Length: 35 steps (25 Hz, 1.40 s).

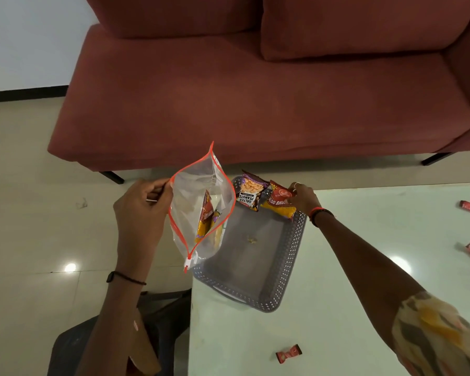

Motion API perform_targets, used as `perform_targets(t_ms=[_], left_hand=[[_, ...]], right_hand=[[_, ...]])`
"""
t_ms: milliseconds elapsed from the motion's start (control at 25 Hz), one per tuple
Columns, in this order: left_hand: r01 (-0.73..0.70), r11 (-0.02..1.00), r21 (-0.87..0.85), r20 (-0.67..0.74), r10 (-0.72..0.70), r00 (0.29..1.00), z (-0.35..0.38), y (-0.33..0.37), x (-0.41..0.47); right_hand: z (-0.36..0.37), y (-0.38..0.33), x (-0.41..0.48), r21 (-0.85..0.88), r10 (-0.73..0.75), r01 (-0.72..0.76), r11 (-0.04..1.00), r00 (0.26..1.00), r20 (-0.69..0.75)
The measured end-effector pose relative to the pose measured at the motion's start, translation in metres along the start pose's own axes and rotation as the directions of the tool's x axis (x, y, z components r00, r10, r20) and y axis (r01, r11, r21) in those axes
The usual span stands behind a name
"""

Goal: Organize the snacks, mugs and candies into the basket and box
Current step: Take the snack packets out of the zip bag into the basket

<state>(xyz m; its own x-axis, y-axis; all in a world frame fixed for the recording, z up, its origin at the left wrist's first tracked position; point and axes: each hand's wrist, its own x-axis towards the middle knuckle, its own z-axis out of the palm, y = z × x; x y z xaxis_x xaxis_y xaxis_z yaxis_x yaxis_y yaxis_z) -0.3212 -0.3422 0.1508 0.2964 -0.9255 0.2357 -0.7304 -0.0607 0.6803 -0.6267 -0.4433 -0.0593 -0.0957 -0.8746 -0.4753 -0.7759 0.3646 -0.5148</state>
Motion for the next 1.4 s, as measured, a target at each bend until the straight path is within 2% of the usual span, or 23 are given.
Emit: perform_targets(t_ms=[280,440,600,720,840,960,1040,1120,1160,1240,1320,1400], left_hand=[[0.006,1.000,-0.024,0.007,-0.006,1.000,0.000,-0.003,-0.003],[0.013,0.999,-0.035,0.003,-0.013,1.000,-0.002,-0.007,-0.007],[0.038,0.998,-0.049,0.011,-0.037,0.999,-0.004,-0.009,-0.012],[0.040,0.998,-0.039,0.013,-0.040,0.999,-0.004,-0.008,-0.018],[0.034,0.999,-0.038,0.023,-0.033,0.999,-0.004,-0.005,-0.026],[0.025,1.000,-0.015,0.049,-0.024,0.998,-0.005,0.000,-0.036],[0.025,1.000,-0.006,0.068,-0.024,0.997,-0.005,0.004,-0.042],[0.015,1.000,0.008,0.080,-0.015,0.997,-0.008,0.009,-0.048],[0.009,1.000,0.019,0.086,-0.011,0.996,-0.010,0.012,-0.050],[-0.002,0.998,0.058,0.113,-0.005,0.994,-0.014,0.018,-0.055],[-0.010,0.997,0.073,0.148,-0.001,0.989,-0.017,0.025,-0.063],[-0.016,0.997,0.074,0.191,0.001,0.982,-0.018,0.032,-0.071]], right_hand=[[0.016,-0.004,-0.003,-0.192,-0.020,0.000,0.981,0.995,-0.102],[0.021,-0.005,-0.008,-0.311,-0.076,0.006,0.950,0.974,-0.212],[0.018,-0.005,-0.010,-0.331,-0.092,0.008,0.944,0.967,-0.239],[0.011,-0.010,-0.019,-0.218,-0.072,0.009,0.976,0.957,-0.281],[-0.003,-0.028,-0.041,0.043,-0.074,0.095,0.995,0.935,-0.347],[-0.033,-0.075,-0.083,0.365,-0.091,0.256,0.895,0.906,-0.414],[-0.060,-0.112,-0.123,0.401,-0.212,0.415,0.817,0.862,-0.460],[-0.086,-0.143,-0.169,0.420,-0.457,0.595,0.685,0.801,-0.387],[-0.096,-0.154,-0.189,0.431,-0.586,0.646,0.629,0.759,-0.283],[-0.106,-0.169,-0.217,0.357,-0.756,0.707,0.611,0.654,-0.002],[-0.101,-0.178,-0.228,0.143,-0.778,0.771,0.621,0.583,0.234],[-0.080,-0.177,-0.223,-0.086,-0.680,0.786,0.613,0.579,0.450]])
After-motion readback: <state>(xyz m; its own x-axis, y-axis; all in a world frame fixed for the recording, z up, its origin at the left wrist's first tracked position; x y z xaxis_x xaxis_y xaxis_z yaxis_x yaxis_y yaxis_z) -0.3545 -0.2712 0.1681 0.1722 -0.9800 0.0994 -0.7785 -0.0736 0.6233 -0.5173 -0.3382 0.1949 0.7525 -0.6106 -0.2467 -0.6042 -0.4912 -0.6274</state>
